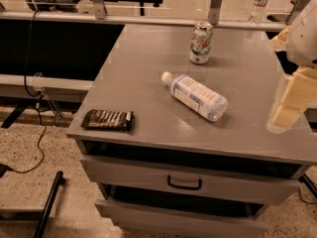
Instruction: Place blue plastic bottle upright
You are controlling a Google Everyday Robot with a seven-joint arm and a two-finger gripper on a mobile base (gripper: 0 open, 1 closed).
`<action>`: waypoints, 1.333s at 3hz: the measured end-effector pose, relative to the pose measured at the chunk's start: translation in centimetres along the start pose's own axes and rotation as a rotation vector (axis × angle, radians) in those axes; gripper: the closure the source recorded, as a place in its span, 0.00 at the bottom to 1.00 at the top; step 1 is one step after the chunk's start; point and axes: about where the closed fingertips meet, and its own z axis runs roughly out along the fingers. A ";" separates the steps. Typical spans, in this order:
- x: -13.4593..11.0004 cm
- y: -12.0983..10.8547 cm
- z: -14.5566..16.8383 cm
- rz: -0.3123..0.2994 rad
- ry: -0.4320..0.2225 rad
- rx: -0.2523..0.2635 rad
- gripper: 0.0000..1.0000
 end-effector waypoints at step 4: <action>-13.2 -7.6 9.9 0.034 0.003 -0.082 0.00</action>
Offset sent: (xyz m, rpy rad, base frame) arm 0.1190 0.1215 -0.0436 0.1197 0.1287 0.0922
